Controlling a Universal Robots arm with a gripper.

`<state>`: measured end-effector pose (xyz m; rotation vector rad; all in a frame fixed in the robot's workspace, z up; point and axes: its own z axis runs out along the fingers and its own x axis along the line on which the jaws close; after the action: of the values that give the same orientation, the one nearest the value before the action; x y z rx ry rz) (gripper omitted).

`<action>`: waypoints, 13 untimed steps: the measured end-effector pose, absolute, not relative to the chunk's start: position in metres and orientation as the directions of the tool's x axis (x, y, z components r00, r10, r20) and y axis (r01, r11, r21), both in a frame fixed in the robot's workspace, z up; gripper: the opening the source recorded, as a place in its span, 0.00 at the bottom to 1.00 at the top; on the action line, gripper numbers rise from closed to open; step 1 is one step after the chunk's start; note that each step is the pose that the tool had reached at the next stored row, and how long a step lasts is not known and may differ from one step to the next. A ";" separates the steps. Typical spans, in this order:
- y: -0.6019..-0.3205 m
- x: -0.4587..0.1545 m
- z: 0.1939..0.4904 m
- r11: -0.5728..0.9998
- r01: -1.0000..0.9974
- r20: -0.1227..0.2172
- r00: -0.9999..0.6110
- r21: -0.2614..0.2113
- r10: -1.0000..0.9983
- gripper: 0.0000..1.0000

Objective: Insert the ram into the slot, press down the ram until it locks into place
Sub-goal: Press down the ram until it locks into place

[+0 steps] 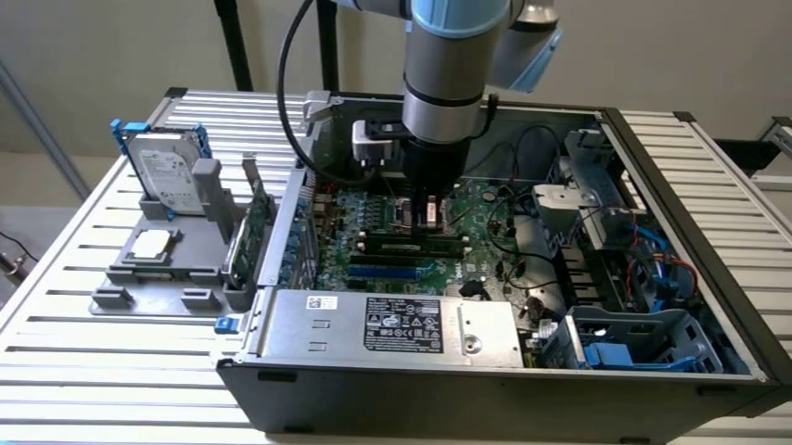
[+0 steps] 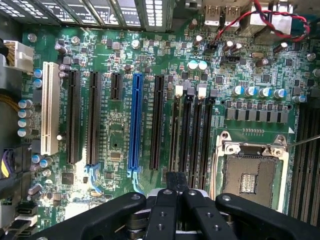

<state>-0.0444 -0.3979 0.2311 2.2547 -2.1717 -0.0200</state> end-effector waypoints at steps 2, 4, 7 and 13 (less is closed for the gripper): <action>-0.398 -0.045 0.229 -0.037 -0.999 0.000 0.037 0.017 -0.999 0.11; -0.398 -0.045 0.226 -0.037 -0.999 0.000 0.037 0.017 -0.999 0.11; -0.398 -0.044 0.228 -0.037 -0.999 -0.002 0.037 0.016 -0.999 0.11; -0.399 -0.045 0.252 -0.037 -0.999 -0.002 0.037 0.018 -0.999 0.11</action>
<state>-0.0445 -0.3992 0.2518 2.2541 -2.1716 -0.0215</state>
